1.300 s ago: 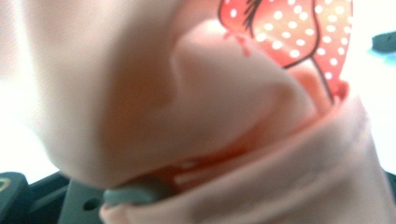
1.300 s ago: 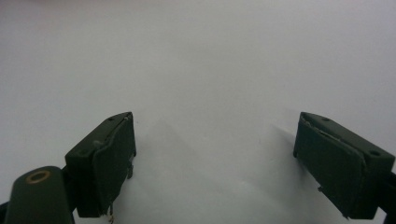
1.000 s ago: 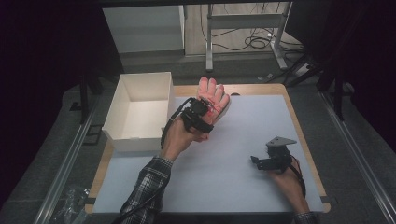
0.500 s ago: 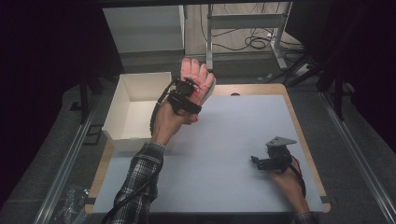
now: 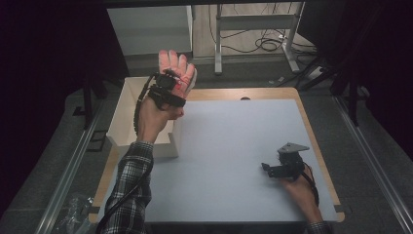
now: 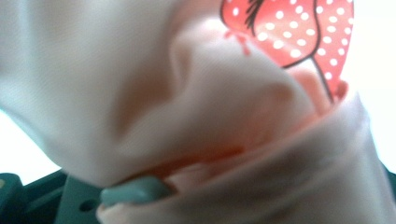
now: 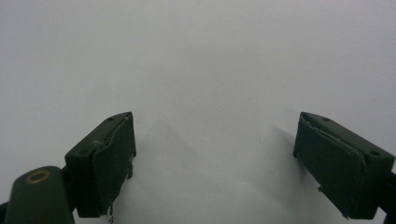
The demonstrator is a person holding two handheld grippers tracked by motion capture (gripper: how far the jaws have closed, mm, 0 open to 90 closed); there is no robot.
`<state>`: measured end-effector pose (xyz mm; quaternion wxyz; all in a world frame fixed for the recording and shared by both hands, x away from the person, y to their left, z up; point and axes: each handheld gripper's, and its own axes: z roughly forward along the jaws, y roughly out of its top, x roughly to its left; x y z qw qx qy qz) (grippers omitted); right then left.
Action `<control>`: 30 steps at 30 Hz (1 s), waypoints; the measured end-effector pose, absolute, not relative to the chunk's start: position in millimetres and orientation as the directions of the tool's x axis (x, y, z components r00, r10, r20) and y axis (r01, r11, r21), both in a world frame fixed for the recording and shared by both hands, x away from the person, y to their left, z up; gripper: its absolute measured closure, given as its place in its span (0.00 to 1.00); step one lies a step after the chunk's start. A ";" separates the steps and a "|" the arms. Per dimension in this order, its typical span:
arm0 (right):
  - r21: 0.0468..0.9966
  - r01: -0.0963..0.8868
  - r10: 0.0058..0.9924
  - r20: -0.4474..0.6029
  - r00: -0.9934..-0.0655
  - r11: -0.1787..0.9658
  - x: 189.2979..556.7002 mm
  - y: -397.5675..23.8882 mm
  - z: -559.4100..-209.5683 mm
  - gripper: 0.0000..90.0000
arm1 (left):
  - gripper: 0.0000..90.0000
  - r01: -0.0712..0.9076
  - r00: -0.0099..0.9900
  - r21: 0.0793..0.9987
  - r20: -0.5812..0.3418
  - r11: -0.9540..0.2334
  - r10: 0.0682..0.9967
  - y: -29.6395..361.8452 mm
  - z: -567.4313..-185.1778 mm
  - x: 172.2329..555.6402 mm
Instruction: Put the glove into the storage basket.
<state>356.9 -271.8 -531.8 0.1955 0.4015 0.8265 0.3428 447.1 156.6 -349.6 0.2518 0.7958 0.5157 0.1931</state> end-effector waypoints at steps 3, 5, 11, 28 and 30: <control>0.724 0.529 0.797 -0.049 -0.602 0.443 357.0 -271.8 -531.8 0.15 | 0.43 0.739 0.359 0.598 0.041 -0.311 0.932 169.9 -353.8 447.6; 0.723 0.529 0.797 -0.048 -0.602 0.443 356.9 -271.8 -531.8 0.15 | 0.43 0.752 0.337 0.589 0.041 -0.295 0.940 180.7 -358.1 448.0; 0.723 0.529 0.797 -0.048 -0.602 0.443 356.9 -271.8 -531.8 0.15 | 0.41 0.779 0.272 0.580 0.027 -0.237 0.962 204.8 -374.7 449.4; 0.723 0.530 0.798 -0.048 -0.601 0.443 356.9 -271.9 -531.8 0.15 | 0.41 0.814 0.249 0.545 -0.013 -0.202 0.968 217.2 -431.4 467.0; 0.723 0.530 0.797 -0.048 -0.601 0.443 356.9 -271.9 -531.8 0.15 | 0.41 0.818 0.248 0.538 -0.014 -0.202 0.969 216.1 -436.5 469.0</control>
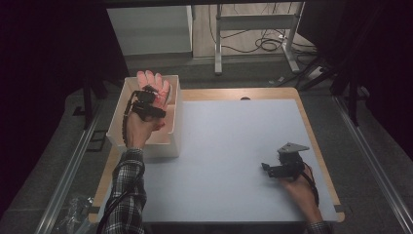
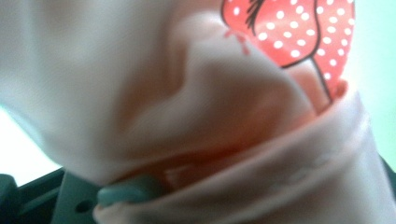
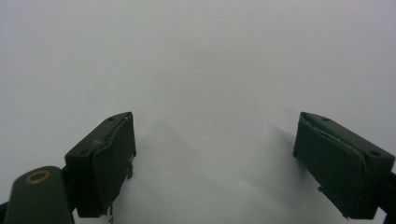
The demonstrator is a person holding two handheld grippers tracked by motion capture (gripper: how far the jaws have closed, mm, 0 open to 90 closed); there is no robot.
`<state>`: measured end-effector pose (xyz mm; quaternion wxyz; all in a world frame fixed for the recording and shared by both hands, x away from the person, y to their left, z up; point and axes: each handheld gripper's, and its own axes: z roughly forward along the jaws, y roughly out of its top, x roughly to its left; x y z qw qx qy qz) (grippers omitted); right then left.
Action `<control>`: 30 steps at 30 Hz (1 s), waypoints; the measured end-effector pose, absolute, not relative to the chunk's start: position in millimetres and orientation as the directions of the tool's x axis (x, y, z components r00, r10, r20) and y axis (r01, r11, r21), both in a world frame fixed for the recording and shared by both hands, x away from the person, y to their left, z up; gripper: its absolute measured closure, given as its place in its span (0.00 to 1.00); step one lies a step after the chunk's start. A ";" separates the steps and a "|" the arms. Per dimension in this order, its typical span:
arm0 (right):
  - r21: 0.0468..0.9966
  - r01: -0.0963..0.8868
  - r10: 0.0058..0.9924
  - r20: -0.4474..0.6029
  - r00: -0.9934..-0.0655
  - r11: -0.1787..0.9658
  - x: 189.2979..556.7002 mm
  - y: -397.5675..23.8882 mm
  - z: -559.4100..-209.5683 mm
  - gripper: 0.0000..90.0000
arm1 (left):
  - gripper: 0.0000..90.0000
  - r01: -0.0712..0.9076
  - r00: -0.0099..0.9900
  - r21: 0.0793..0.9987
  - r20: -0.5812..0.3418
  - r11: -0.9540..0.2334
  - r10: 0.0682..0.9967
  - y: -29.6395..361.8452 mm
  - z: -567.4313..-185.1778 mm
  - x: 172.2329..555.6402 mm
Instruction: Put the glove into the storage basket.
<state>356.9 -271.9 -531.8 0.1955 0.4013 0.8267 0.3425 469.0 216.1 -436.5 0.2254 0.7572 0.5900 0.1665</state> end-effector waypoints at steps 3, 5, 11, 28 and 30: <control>0.723 0.529 0.797 -0.049 -0.602 0.443 356.9 -271.9 -531.8 0.15 | 0.41 0.824 0.246 0.531 -0.016 -0.201 0.969 214.6 -443.7 471.5; 0.723 0.529 0.797 -0.049 -0.602 0.443 356.9 -271.9 -531.8 0.15 | 0.41 0.828 0.248 0.523 -0.016 -0.203 0.969 213.8 -448.0 473.0; 0.723 0.529 0.797 -0.049 -0.602 0.443 356.9 -271.9 -531.8 0.15 | 0.41 0.833 0.254 0.512 -0.018 -0.210 0.967 210.3 -456.5 475.7; 0.724 0.529 0.797 -0.049 -0.601 0.443 356.8 -271.8 -531.8 0.15 | 0.40 0.861 0.263 0.456 -0.017 -0.226 0.965 202.3 -478.7 486.1; 0.724 0.529 0.797 -0.048 -0.601 0.443 356.9 -271.8 -531.8 0.15 | 0.40 0.867 0.261 0.445 -0.021 -0.224 0.965 202.4 -480.6 488.0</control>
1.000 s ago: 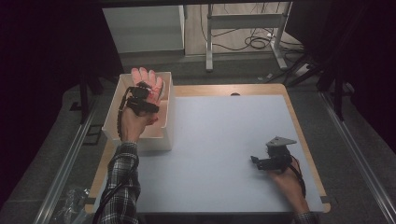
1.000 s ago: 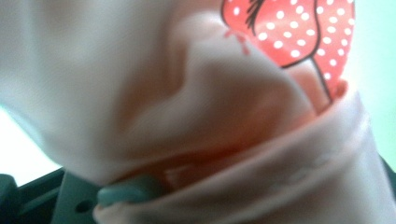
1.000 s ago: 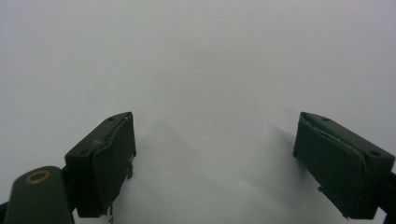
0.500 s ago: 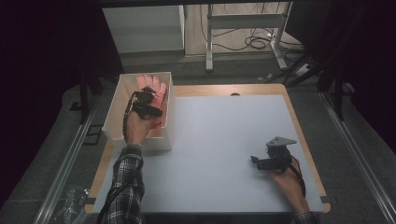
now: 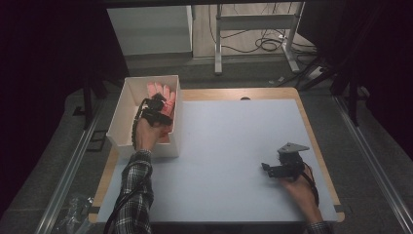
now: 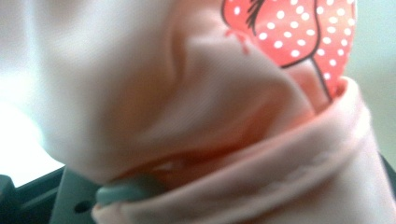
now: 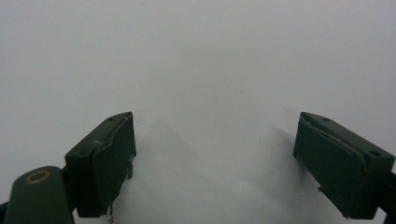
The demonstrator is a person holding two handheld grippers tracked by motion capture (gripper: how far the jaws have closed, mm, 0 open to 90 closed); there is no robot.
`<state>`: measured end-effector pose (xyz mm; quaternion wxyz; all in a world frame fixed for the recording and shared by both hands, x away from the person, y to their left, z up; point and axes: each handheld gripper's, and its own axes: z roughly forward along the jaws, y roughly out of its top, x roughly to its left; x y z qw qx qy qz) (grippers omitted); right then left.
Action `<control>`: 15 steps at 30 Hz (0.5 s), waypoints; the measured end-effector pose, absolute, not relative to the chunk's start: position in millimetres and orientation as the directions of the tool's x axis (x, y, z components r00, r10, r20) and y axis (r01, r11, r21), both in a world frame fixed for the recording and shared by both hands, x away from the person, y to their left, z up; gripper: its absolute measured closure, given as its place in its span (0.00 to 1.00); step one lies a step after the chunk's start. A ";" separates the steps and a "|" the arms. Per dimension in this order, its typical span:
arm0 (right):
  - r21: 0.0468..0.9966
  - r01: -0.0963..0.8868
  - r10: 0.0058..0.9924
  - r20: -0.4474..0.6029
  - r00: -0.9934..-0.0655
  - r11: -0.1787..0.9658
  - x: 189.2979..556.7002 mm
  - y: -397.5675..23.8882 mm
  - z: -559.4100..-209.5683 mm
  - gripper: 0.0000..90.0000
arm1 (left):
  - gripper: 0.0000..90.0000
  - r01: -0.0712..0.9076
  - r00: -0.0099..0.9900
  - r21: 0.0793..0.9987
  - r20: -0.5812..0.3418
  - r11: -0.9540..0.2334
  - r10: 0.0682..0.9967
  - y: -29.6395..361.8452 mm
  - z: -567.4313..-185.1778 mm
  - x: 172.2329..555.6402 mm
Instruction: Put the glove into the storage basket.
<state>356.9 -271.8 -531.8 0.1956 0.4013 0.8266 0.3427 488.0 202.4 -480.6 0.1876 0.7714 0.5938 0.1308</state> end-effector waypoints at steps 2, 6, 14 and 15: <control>0.724 0.529 0.798 -0.048 -0.601 0.443 356.9 -271.8 -531.8 0.15 | 0.40 0.872 0.264 0.430 -0.014 -0.233 0.964 202.3 -483.6 490.5; 0.724 0.529 0.797 -0.048 -0.601 0.443 356.9 -271.8 -531.8 0.15 | 0.39 0.888 0.261 0.398 -0.021 -0.231 0.965 203.1 -489.5 495.8; 0.724 0.529 0.797 -0.048 -0.602 0.443 356.9 -271.8 -531.8 0.15 | 0.37 0.909 0.273 0.333 -0.023 -0.250 0.962 199.9 -497.8 503.4; 0.724 0.529 0.797 -0.048 -0.601 0.443 356.9 -271.8 -531.8 0.15 | 0.36 0.912 0.271 0.329 -0.027 -0.247 0.962 199.8 -498.4 504.1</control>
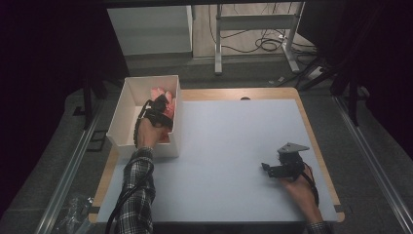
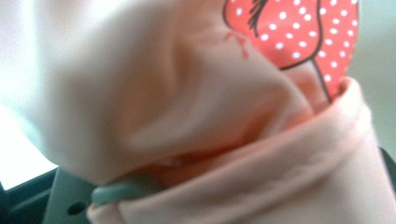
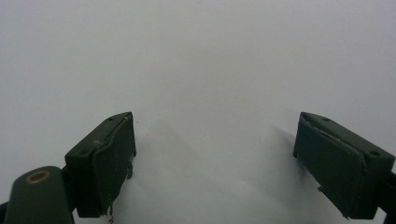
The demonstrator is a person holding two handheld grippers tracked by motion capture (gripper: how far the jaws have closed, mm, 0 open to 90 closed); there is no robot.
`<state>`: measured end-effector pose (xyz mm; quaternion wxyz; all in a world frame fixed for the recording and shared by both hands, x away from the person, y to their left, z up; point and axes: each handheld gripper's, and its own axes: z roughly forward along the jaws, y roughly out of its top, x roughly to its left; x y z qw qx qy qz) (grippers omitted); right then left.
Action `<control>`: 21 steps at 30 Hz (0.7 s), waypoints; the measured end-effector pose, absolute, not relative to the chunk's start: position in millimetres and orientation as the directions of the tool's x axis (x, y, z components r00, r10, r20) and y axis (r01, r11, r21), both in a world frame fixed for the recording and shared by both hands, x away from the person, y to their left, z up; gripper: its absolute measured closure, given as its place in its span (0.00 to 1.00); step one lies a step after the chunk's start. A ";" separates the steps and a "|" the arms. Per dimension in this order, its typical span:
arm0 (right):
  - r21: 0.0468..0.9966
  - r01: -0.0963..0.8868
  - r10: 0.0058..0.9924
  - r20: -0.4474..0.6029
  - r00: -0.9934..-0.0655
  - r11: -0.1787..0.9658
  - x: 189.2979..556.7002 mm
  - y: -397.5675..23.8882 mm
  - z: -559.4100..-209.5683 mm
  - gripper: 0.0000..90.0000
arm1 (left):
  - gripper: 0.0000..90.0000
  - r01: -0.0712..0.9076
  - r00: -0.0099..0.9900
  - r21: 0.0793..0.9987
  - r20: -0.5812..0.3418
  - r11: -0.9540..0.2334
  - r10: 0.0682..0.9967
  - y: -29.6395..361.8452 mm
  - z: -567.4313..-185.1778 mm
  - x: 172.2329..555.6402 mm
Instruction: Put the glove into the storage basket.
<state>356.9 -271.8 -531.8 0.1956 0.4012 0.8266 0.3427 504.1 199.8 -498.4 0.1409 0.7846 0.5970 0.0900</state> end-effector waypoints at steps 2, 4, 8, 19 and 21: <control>0.724 0.529 0.797 -0.049 -0.602 0.443 356.9 -271.8 -531.9 0.15 | 0.33 0.920 0.265 0.310 -0.044 -0.239 0.963 200.0 -500.6 505.8; 0.724 0.529 0.797 -0.048 -0.601 0.443 356.9 -271.8 -531.8 0.15 | 0.27 0.924 0.265 0.299 -0.053 -0.238 0.963 200.4 -502.3 507.1; 0.724 0.529 0.797 -0.049 -0.602 0.443 356.9 -271.8 -531.9 0.15 | 0.16 0.927 0.265 0.297 -0.084 -0.229 0.961 202.6 -503.5 508.3; 0.724 0.529 0.797 -0.049 -0.601 0.443 356.8 -271.8 -531.9 0.15 | 0.04 0.908 0.274 0.353 -0.087 -0.228 0.958 208.7 -492.1 504.0; 0.724 0.529 0.797 -0.049 -0.601 0.443 356.8 -271.8 -531.9 0.15 | 0.04 0.898 0.278 0.374 -0.069 -0.233 0.958 209.1 -488.6 502.0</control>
